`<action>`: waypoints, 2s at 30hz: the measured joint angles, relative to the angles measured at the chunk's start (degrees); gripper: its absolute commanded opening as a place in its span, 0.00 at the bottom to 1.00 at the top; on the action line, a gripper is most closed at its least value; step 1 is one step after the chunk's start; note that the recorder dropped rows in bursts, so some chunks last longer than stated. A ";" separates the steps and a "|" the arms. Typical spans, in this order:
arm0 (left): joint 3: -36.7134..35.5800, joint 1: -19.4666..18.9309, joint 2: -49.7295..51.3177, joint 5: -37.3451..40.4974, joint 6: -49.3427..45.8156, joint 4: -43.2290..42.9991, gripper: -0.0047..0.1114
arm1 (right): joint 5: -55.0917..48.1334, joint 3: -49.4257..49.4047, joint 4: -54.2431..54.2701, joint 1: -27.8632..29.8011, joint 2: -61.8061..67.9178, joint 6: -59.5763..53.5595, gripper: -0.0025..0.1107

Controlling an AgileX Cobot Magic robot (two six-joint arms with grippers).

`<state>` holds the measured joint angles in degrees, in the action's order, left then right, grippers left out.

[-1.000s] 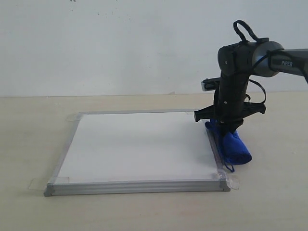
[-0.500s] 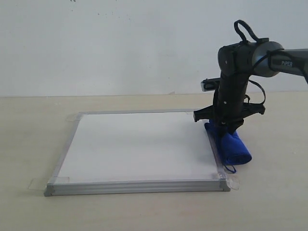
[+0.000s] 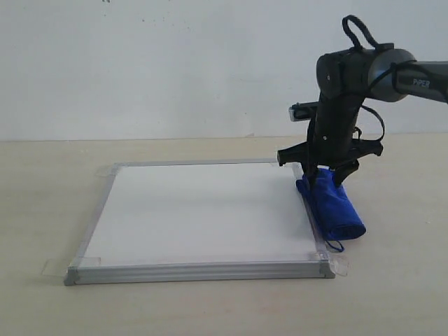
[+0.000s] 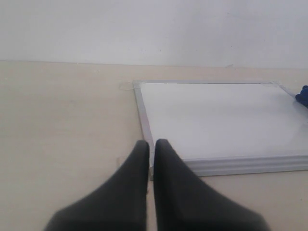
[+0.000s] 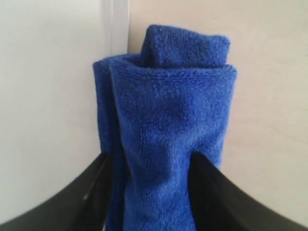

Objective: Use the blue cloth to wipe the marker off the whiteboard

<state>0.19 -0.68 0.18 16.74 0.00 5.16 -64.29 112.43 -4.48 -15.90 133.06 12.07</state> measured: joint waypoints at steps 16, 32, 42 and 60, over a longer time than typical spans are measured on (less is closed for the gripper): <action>0.00 0.00 0.00 0.00 0.00 0.00 0.07 | -4.67 1.09 -2.01 -0.04 3.64 -0.90 0.02; 0.00 0.00 0.00 0.00 0.00 0.00 0.07 | -4.23 -13.57 -3.41 -0.04 -16.76 -3.50 0.02; 0.00 0.00 0.00 0.00 0.00 0.00 0.07 | 25.53 -62.95 -0.85 -0.04 -51.24 0.38 0.02; 0.00 0.00 0.00 0.00 0.00 0.00 0.07 | 25.36 -80.99 -0.61 -0.04 -76.74 0.57 0.02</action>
<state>0.19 -0.68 0.18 16.74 0.00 5.16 -38.93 31.43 -5.09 -15.94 56.32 12.64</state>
